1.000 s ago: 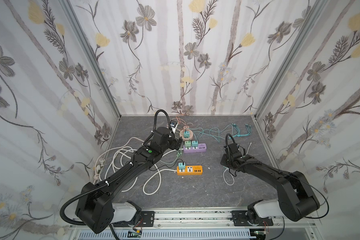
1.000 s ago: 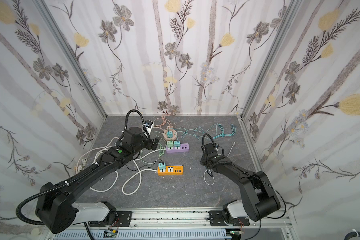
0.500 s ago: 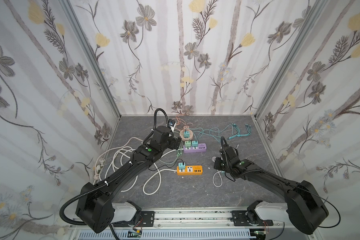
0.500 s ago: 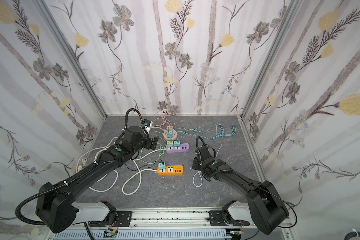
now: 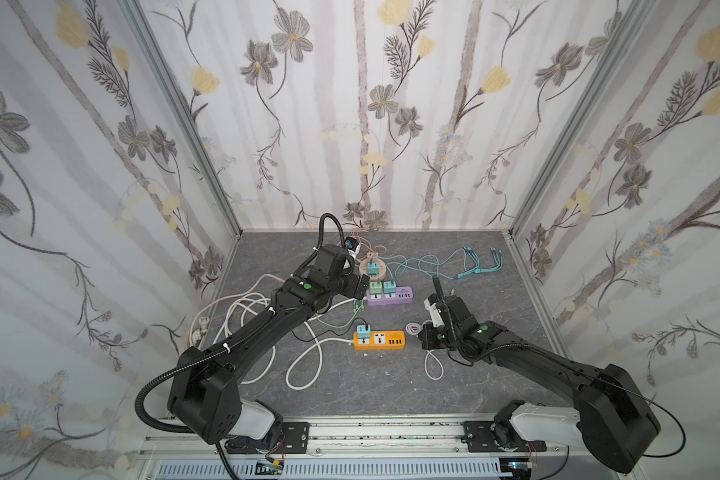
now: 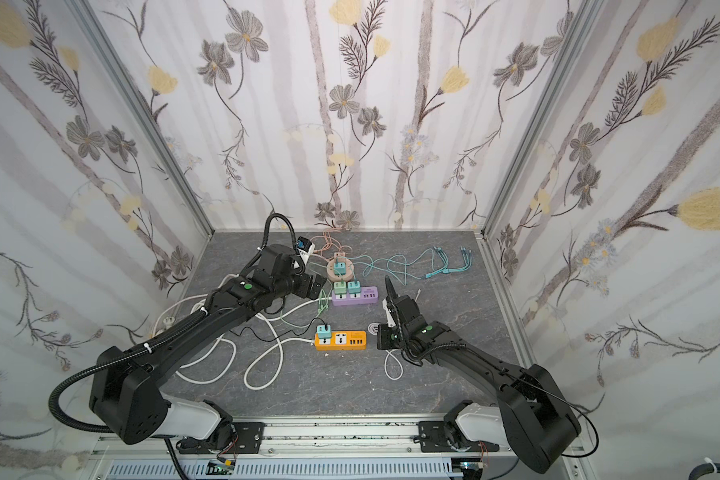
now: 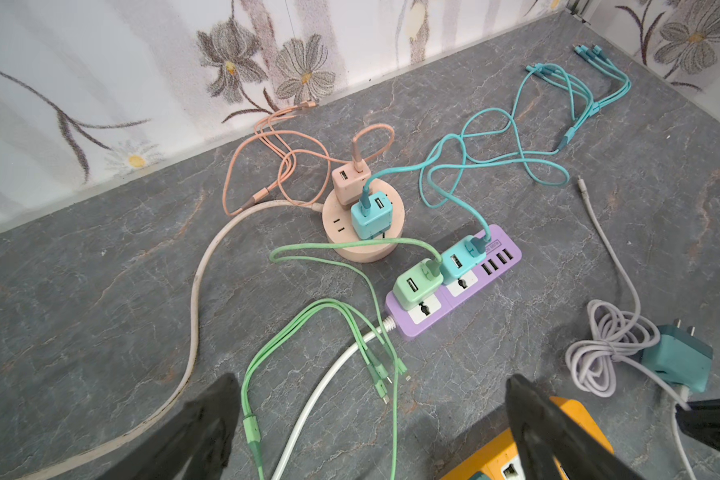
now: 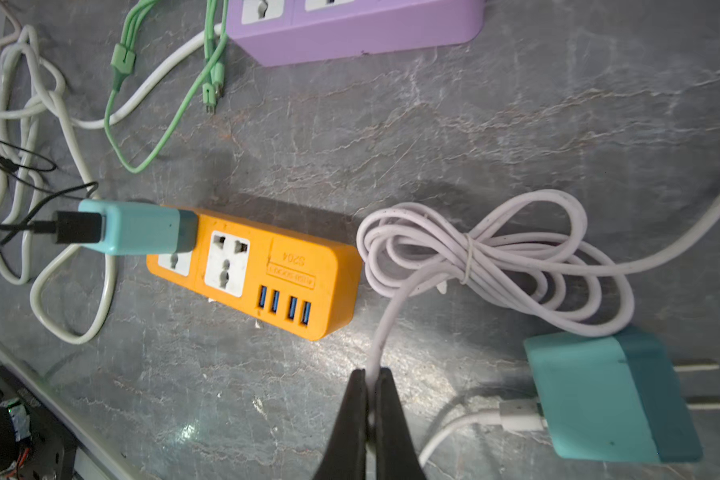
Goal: Insert the plug
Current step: 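Grasp the white-corded teal charger with the right gripper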
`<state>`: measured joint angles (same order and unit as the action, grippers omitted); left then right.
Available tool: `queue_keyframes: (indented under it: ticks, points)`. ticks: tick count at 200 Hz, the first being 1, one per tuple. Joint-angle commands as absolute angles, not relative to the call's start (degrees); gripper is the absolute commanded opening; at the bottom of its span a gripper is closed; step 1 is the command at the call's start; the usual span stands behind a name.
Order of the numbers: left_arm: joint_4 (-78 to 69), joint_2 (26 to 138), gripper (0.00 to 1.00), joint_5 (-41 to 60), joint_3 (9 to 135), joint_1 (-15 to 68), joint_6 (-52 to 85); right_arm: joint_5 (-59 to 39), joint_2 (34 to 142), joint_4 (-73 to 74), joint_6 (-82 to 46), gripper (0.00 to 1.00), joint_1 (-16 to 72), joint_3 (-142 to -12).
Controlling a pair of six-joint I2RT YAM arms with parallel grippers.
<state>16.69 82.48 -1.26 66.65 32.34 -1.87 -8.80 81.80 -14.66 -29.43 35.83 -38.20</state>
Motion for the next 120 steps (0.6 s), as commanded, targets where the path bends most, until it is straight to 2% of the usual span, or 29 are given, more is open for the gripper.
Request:
queue_keyframes:
  ticks: [1,4,6,11,13,18,46,77,103,120]
  points:
    - [18.0,83.4,1.00,-0.3,67.6,32.5,-1.2,-7.6,83.2,-13.7,-29.7,0.18,36.2,-39.2]
    - [18.2,83.5,1.00,-0.3,67.8,32.6,-1.3,-7.1,83.2,-13.7,-30.1,0.21,36.1,-39.2]
    - [18.4,83.5,1.00,-0.3,68.0,32.6,-1.4,-6.4,83.1,-13.9,-30.6,0.29,36.1,-39.3]
    - [18.9,83.8,1.00,-0.5,68.2,32.8,-1.6,-5.4,82.9,-14.2,-31.2,0.38,36.1,-39.3]
    - [19.1,83.9,1.00,-0.5,68.3,32.9,-1.7,-4.7,82.6,-14.3,-31.6,0.46,36.1,-39.3]
    - [19.7,84.1,1.00,-0.5,68.7,33.0,-2.0,-3.7,82.1,-14.7,-32.2,0.54,36.1,-39.3]
    - [21.7,84.9,1.00,-1.4,69.6,33.6,-2.8,6.0,78.1,-18.6,-43.0,0.76,34.3,-38.4]
    - [21.5,85.6,1.00,-1.8,69.3,33.7,-2.8,6.7,77.8,-21.6,-56.5,0.83,29.2,-36.6]
    - [21.5,85.7,1.00,-2.0,69.3,33.9,-2.8,8.9,81.2,-27.9,-61.9,0.81,29.5,-39.4]
    - [21.5,85.7,1.00,-2.4,69.1,33.9,-3.1,7.0,83.9,-29.6,-63.5,0.80,29.9,-40.8]
